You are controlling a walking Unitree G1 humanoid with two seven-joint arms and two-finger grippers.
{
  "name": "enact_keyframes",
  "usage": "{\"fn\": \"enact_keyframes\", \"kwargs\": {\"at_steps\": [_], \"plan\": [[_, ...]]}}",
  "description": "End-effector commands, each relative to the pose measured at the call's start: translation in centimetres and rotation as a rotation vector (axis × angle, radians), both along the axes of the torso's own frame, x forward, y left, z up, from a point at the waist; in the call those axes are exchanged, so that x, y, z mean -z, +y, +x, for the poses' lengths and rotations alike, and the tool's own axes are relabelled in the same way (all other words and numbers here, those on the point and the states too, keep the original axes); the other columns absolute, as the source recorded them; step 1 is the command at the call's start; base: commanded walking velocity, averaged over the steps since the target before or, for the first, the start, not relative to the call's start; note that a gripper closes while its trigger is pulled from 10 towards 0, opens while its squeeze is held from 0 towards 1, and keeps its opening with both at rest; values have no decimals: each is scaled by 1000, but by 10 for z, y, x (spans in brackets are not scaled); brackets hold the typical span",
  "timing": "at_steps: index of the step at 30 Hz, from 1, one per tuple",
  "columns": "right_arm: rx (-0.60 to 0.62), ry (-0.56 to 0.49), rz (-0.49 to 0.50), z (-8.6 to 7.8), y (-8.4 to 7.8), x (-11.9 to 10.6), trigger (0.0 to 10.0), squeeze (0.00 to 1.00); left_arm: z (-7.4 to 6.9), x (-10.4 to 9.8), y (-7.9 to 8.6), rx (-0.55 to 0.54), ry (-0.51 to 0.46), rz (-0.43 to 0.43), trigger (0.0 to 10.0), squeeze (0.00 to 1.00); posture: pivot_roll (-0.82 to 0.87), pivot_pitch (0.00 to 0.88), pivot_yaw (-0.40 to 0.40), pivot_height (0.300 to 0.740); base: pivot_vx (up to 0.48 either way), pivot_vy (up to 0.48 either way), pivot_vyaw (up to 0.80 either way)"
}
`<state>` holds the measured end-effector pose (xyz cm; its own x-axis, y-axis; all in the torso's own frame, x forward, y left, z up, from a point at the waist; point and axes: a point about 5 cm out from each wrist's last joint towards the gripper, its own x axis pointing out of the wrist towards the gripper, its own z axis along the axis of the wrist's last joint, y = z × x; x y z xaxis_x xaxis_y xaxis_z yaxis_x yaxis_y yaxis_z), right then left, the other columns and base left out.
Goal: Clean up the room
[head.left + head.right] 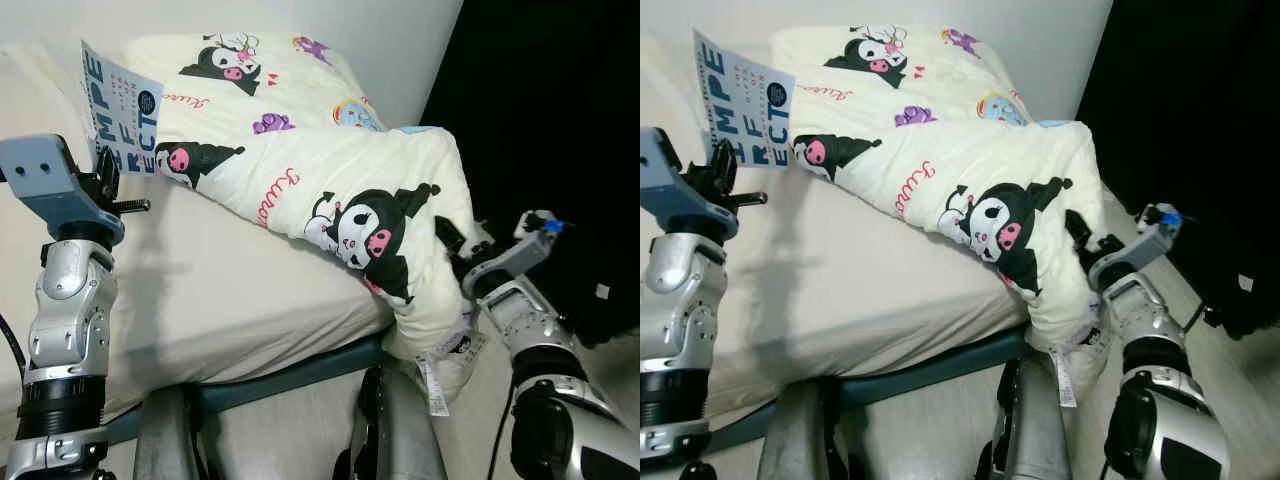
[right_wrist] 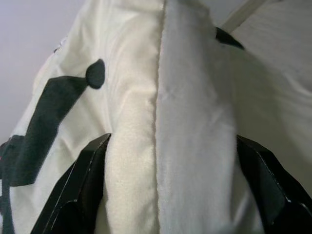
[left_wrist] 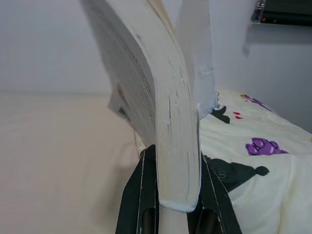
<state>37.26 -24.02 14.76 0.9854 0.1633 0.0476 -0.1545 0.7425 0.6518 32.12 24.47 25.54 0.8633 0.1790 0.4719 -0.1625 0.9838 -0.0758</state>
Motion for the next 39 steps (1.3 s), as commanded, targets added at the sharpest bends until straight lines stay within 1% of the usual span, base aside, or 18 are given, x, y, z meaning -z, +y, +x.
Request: {"fn": "enact_keyframes", "kwargs": {"at_steps": [1, 2, 4, 9, 10, 11, 12, 13, 23, 25, 28, 30, 31, 33, 35, 37, 38, 39], "plan": [[-58, 81, -44, 1, 17, 14, 10000, 0, -2, -11, -8, 15, -59, 36, 10000, 0, 80, 181, -69, 520, 0, 0, 0], [-58, 81, -44, 1, 17, 14, 10000, 0, -2, -11, -8, 15, -59, 36, 10000, 0, 80, 181, -69, 520, 0, 0, 0], [-52, 160, -87, 1, 25, 26, 10000, 0, -1, -10, -9, 21, -58, 34, 10000, 0, 82, 174, -65, 520, 0, 0, 0], [-58, 172, -88, 2, 31, 28, 10000, 0, 0, -11, -9, 25, -59, 37, 10000, 0, 100, 149, -58, 520, 0, 0, 0], [-56, 176, -90, 2, 32, 29, 9373, 0, 1, -11, -9, 27, -60, 39, 10000, 0, 100, 149, -58, 520, 0, 0, 0], [-57, 174, -90, 3, 34, 28, 8314, 0, 1, -13, -11, 28, -67, 49, 10000, 0, 102, 141, -60, 520, 0, 0, 0], [-60, 168, -94, 4, 36, 26, 3686, 0, 2, -16, -12, 28, -75, 55, 10000, 0, 104, 136, -61, 520, 0, 0, 0], [-66, 157, -94, 5, 37, 24, 0, 0, 2, -18, -12, 26, -83, 61, 10000, 0, 104, 136, -61, 520, 0, 0, 0], [-124, 97, -107, 10, 47, 14, 0, 0, 4, -26, -11, 9, -100, 79, 10000, 0, 96, 126, -67, 520, 0, 0, 0], [-257, 28, -171, 10, 66, 8, 0, 0, 4, -27, -8, -12, -98, 78, 10000, 0, 106, 116, -72, 520, 0, 0, 0], [-340, -6, -209, 9, 78, 6, 0, 0, 5, -27, -7, -20, -96, 81, 10000, 0, 101, 117, -74, 520, 0, 0, 0], [-587, -83, -297, -1, 114, 9, 0, 0, 4, -30, -6, -37, -99, 84, 10000, 0, 95, 114, -75, 520, 0, 0, 0], [-587, -83, -297, -1, 114, 9, 0, 0, 4, -30, -6, -37, -99, 84, 10000, 0, 95, 114, -75, 520, 0, 0, 0], [-792, -139, -335, -16, 142, 14, 0, 0, 5, -33, -5, -57, -106, 89, 10000, 0, 90, 115, -80, 520, 0, 0, 0], [-792, -139, -335, -16, 142, 14, 0, 0, 5, -33, -5, -57, -106, 89, 10000, 0, 90, 115, -80, 520, 0, 0, 0], [-1021, -175, -351, -37, 171, 20, 0, 0, 4, -38, -3, -81, -117, 98, 10000, 0, 68, 114, -81, 520, 0, 0, 0], [-1021, -175, -351, -37, 171, 20, 0, 0, 4, -38, -3, -81, -117, 98, 10000, 0, 68, 114, -81, 520, 0, 0, 0], [-1114, -183, -352, -48, 182, 23, 0, 0, 4, -39, -3, -89, -119, 101, 10000, 0, 66, 122, -82, 520, 0, 0, 0]]}}
